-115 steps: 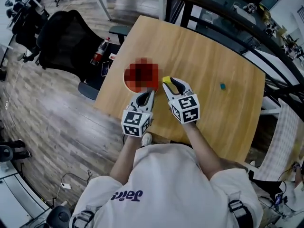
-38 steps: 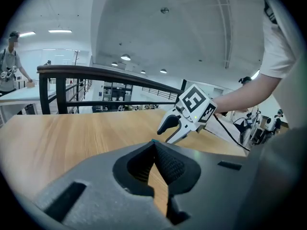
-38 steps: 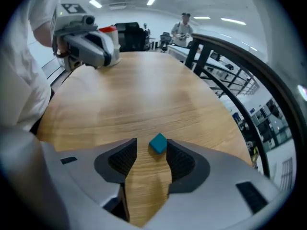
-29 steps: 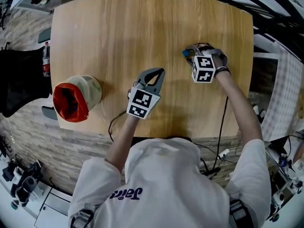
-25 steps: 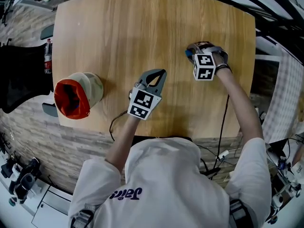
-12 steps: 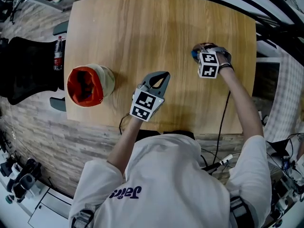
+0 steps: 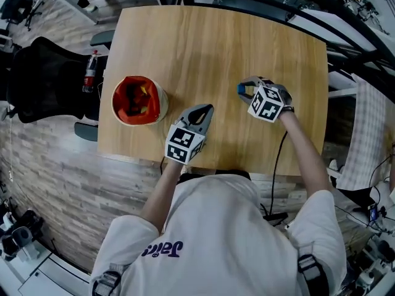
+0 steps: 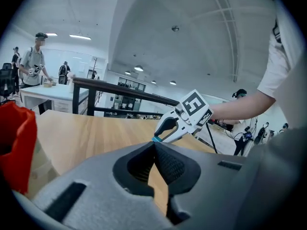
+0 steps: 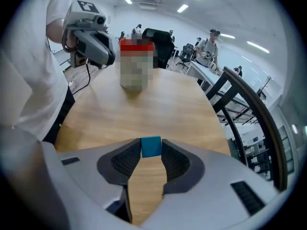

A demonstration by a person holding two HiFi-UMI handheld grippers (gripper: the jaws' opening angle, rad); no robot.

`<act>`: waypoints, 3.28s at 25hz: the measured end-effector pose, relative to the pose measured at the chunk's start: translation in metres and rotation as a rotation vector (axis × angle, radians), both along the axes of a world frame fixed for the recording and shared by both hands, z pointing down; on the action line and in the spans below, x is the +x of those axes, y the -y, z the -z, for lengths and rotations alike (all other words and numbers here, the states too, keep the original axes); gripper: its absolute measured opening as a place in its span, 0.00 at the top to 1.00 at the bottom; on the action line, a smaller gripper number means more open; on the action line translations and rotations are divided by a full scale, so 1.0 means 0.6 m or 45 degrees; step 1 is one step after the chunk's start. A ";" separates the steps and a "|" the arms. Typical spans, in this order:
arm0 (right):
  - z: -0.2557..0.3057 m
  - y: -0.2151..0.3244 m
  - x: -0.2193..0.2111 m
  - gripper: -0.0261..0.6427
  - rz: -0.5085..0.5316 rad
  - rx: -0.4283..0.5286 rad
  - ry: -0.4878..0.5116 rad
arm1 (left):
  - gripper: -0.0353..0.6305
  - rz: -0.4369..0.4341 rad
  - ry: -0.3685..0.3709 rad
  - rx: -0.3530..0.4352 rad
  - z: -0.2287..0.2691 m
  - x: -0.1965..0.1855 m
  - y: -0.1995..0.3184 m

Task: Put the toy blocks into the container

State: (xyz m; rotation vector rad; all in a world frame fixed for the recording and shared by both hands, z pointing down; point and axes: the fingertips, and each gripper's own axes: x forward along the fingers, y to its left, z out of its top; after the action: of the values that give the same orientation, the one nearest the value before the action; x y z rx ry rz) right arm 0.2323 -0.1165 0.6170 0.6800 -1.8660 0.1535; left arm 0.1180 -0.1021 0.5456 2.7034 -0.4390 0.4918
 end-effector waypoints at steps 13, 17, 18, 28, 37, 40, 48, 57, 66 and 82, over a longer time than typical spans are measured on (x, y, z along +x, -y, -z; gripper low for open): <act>0.126 0.050 -0.325 0.75 0.155 0.088 0.359 | 0.94 0.394 -0.064 0.047 0.065 -0.258 0.045; 0.164 0.083 -0.402 0.75 0.190 0.112 0.454 | 0.94 0.487 -0.080 0.068 0.085 -0.312 0.050; 0.171 0.094 -0.418 0.75 0.193 0.122 0.475 | 0.94 0.505 -0.083 0.071 0.088 -0.322 0.051; 0.160 0.175 -0.529 0.75 0.075 0.029 0.661 | 0.94 0.626 -0.074 0.053 0.085 -0.387 0.038; 0.116 0.205 -0.536 0.75 -0.127 -0.062 0.600 | 0.94 0.682 -0.067 0.042 0.075 -0.418 0.038; 0.126 0.196 -0.536 0.73 -0.147 -0.054 0.636 | 0.94 0.676 -0.074 0.047 0.080 -0.421 0.037; 0.172 0.136 -0.484 0.73 -0.367 0.113 0.803 | 0.94 0.560 -0.111 0.074 0.096 -0.392 0.031; 0.255 0.012 -0.358 0.74 -0.786 0.636 0.807 | 0.94 0.295 -0.201 0.190 0.146 -0.278 0.021; 0.340 -0.147 -0.263 0.88 -1.142 0.972 0.783 | 0.94 0.042 -0.306 0.334 0.225 -0.178 -0.063; 0.376 -0.320 -0.221 0.94 -1.452 1.154 0.701 | 0.94 -0.128 -0.364 0.408 0.259 -0.163 -0.190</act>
State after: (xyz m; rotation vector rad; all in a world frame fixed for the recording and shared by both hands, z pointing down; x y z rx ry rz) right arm 0.0995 0.0753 0.3913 2.4933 -1.7569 0.2304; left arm 0.0203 0.0121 0.3903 3.0524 -0.3259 0.0567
